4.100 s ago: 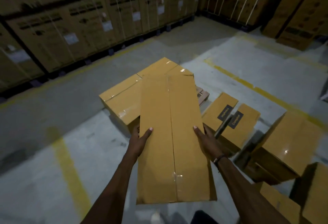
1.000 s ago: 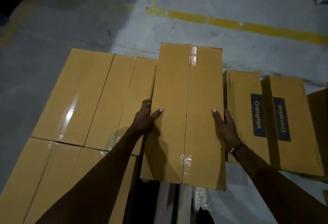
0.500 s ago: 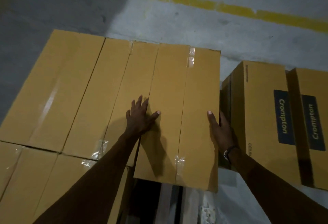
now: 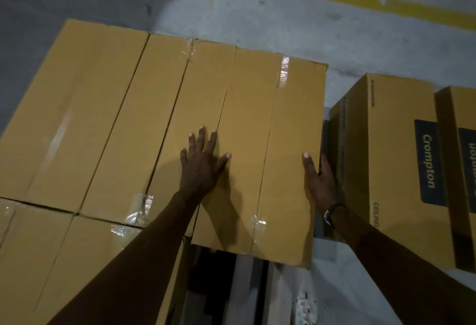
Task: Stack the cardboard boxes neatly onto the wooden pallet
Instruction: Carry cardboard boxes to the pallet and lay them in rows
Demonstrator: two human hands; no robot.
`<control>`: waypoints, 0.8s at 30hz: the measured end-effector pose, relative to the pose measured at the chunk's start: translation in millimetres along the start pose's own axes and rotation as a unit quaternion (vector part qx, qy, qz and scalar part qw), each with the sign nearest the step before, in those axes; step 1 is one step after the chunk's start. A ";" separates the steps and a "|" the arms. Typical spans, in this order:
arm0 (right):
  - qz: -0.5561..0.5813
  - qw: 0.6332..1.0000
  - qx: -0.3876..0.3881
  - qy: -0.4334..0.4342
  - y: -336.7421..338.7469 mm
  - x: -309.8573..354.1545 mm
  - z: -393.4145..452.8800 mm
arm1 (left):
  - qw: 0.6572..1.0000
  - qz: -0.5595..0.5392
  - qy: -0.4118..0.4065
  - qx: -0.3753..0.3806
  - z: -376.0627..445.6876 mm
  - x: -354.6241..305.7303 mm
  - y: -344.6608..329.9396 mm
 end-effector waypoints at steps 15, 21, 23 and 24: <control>-0.036 0.998 0.050 -0.020 -0.9 -12.2 -17.5 | 0.995 0.058 -0.064 0.050 -45.2 4.4 -5.9; -0.024 0.998 0.057 -0.031 3.3 -32.6 -68.7 | 0.986 0.073 -0.072 0.134 -97.0 31.6 11.5; -0.022 0.998 0.058 -0.034 3.8 -40.0 -83.8 | 0.982 0.069 -0.087 0.150 -114.2 42.5 14.5; -0.022 0.997 0.057 -0.039 3.6 -44.0 -90.4 | 0.981 0.061 -0.096 0.156 -122.3 47.7 14.8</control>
Point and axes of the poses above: each hand's wrist, its own z-axis towards the middle knuckle, its own y-axis out of the back of the hand, x = y × z, the point moved 2 cm from there along z, towards the middle knuckle, and after that the axes turned 2 degrees about x, right-handed, at the moved point
